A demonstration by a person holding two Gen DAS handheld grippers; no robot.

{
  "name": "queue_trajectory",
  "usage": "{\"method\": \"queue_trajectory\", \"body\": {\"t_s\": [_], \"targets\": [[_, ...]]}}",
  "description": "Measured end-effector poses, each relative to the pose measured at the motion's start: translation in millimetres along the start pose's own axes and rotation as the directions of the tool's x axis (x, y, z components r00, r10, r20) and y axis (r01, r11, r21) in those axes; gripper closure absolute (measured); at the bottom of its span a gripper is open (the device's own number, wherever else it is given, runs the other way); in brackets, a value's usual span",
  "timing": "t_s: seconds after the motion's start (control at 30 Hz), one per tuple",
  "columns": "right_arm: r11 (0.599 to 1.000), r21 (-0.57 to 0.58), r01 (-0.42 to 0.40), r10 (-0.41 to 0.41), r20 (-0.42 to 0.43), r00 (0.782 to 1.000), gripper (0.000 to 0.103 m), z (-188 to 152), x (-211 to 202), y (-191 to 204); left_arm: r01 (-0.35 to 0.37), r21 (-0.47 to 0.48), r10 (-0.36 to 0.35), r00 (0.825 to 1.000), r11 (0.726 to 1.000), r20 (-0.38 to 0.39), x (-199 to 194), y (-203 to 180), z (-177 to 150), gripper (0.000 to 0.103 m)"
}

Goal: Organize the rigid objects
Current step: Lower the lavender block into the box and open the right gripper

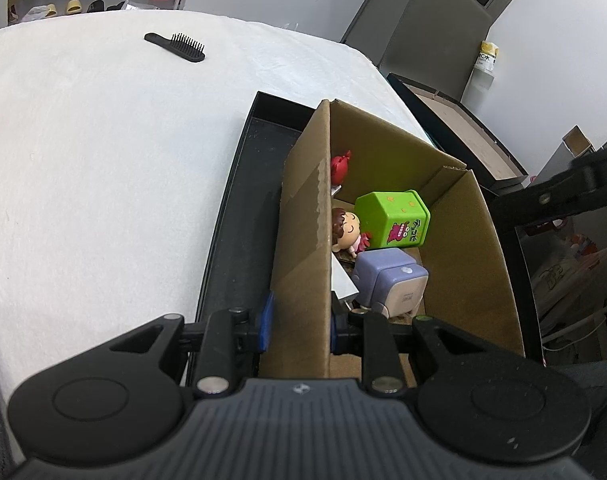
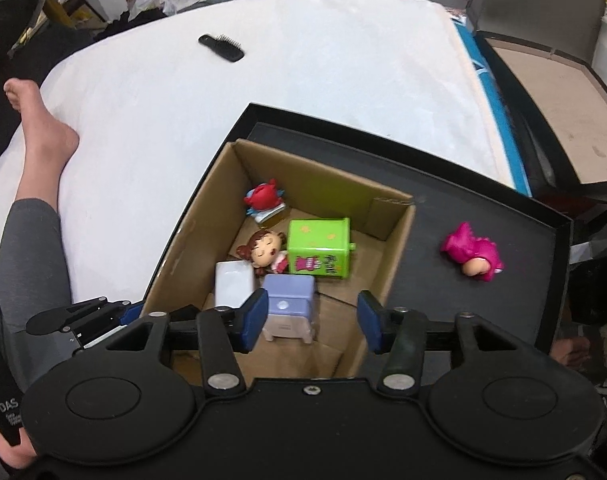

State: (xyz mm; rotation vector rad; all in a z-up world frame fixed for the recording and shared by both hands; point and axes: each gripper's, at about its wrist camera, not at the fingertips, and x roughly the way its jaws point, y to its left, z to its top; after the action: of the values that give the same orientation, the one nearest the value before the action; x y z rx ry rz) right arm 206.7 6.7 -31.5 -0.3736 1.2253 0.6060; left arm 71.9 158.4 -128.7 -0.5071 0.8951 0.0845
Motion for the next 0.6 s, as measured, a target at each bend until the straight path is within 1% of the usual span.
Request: {"method": "queue_trajectory", "body": {"t_s": [0.13, 0.23, 0.47, 0.6], "targets": [[1.0, 0.009, 0.005, -0.005, 0.031, 1.0, 0.034, -2, -12, -13, 0.0, 0.0, 0.0, 1.0, 1.0, 0.0, 0, 0, 0, 0.08], [1.0, 0.023, 0.018, -0.02, 0.048, 0.999, 0.033, -3, -18, -24, -0.002, 0.001, 0.002, 1.0, 1.0, 0.0, 0, 0, 0, 0.08], [0.996, 0.072, 0.045, -0.049, 0.052, 0.997, 0.032, -6, -22, -53, -0.007, 0.003, 0.007, 1.0, 1.0, -0.003, 2, -2, 0, 0.08], [0.994, 0.091, 0.057, -0.061, 0.049, 0.997, 0.027, -8, -20, -66, -0.007, 0.003, 0.007, 1.0, 1.0, -0.003, 2, -2, -1, 0.08]]}}
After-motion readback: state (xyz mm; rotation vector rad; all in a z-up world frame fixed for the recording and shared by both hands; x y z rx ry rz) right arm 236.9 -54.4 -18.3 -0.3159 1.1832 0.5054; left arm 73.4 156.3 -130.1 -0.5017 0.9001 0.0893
